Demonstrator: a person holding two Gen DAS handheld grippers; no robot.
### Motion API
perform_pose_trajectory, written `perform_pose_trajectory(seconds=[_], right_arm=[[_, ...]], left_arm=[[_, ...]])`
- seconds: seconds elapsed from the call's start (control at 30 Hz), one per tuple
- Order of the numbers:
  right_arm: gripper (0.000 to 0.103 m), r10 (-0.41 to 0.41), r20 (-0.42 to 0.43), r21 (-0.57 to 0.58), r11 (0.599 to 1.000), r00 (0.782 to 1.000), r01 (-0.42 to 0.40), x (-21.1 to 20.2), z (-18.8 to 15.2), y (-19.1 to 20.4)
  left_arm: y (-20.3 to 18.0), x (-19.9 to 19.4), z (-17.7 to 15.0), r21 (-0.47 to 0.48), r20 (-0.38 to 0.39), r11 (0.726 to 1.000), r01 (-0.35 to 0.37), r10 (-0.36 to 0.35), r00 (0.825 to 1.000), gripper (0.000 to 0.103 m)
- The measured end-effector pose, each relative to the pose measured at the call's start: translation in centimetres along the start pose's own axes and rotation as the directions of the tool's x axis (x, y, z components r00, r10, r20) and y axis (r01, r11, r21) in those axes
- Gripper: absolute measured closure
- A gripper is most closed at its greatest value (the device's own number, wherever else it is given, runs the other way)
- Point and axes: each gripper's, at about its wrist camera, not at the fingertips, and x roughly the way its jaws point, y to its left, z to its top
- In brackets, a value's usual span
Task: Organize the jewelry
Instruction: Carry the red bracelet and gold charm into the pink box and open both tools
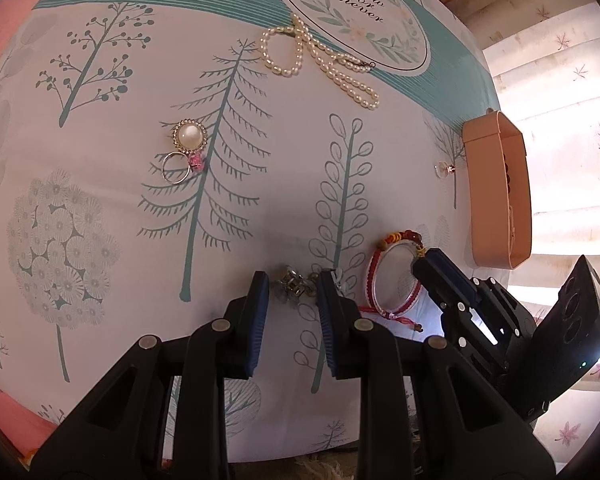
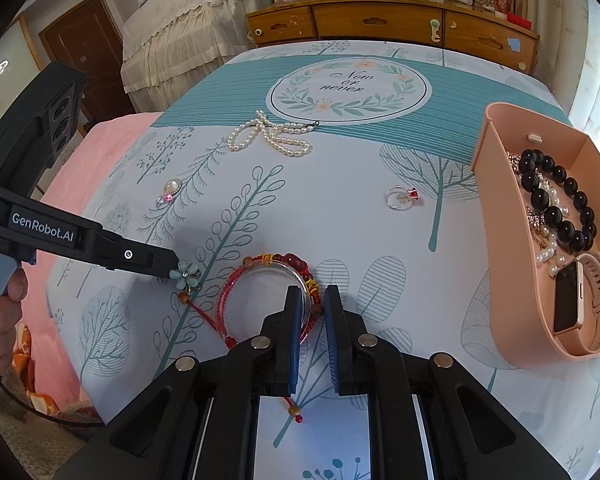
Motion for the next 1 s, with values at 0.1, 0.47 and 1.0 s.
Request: perform_pose_trajectory(seconds=[0.1, 0.47, 1.0], right_arm=[[0.091, -0.003, -0.001, -0.001, 1.000, 1.000, 0.003, 0.0, 0.0, 0.0], [0.092, -0.022, 0.017, 0.016, 1.000, 1.000, 0.022, -0.9, -0.2, 0.0], [0.093, -0.114, 0.331, 0.129, 0.989, 0.937, 0.075, -12.8, 1.6, -2.5]], left_arm=[[-0.4, 0.2, 0.2, 0.020, 0.008, 1.000, -0.010, 0.010, 1.000, 0.082], [-0.3, -1.4, -0.1, 0.024, 0.062, 1.000, 0.001, -0.003, 0.998, 0.094], [-7.6, -7.7, 0.1, 0.208, 0.196, 0.978, 0.010, -0.052, 0.979, 0.094]])
